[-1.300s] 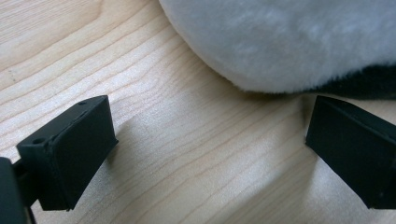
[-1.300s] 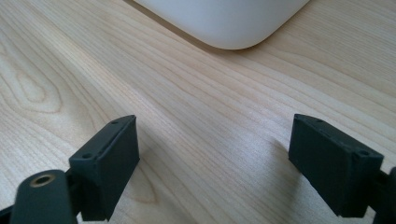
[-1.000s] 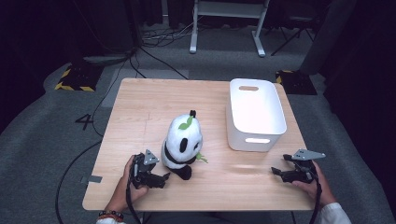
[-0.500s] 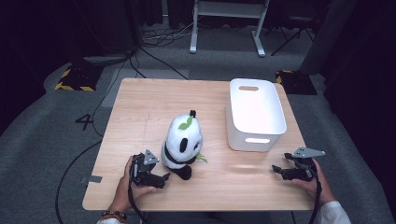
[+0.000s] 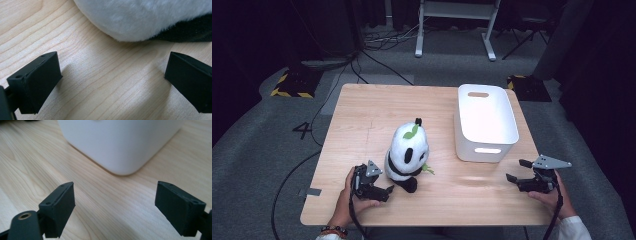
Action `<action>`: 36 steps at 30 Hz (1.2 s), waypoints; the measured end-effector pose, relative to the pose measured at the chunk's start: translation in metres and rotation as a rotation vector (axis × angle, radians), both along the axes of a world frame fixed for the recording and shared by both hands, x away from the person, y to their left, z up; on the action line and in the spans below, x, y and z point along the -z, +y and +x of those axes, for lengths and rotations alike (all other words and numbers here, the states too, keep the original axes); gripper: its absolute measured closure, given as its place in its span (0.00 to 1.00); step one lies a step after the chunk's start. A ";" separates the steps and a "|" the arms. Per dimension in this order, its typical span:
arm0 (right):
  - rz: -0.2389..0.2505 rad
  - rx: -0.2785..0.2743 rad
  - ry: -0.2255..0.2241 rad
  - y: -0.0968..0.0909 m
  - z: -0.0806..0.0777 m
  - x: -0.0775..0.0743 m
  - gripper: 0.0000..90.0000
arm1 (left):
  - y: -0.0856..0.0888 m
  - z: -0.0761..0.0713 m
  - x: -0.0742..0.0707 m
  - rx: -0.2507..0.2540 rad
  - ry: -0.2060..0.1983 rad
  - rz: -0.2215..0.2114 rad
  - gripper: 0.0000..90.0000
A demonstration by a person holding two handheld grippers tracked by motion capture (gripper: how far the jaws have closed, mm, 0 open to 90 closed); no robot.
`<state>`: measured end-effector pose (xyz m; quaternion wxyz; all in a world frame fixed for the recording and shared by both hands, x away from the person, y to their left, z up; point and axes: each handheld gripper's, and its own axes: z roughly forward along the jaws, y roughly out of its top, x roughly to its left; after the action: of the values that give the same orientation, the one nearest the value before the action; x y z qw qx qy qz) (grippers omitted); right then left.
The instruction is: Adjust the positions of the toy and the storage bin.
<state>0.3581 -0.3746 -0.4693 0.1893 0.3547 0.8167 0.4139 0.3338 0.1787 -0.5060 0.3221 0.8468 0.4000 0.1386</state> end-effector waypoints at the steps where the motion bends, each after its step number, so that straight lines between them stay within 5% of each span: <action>1: 0.017 -0.012 -0.014 0.001 -0.002 -0.006 0.20 | 0.000 0.000 0.000 0.000 0.000 0.000 0.01; 13: 0.042 -0.006 -0.044 0.001 -0.002 -0.025 0.20 | 0.000 0.000 0.000 -0.006 0.000 0.001 0.01; 29: 0.066 -0.027 -0.151 0.002 -0.003 -0.083 0.21 | 0.000 0.000 0.000 -0.005 0.001 0.003 0.01; 36: 0.060 -0.047 -0.149 0.015 -0.001 -0.093 0.22 | 0.000 0.000 0.000 -0.005 0.002 0.003 0.01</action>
<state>0.3567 -0.3594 -0.3763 0.2292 0.3093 0.7955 0.4680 0.3338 0.1782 -0.5058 0.3203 0.8464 0.4021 0.1391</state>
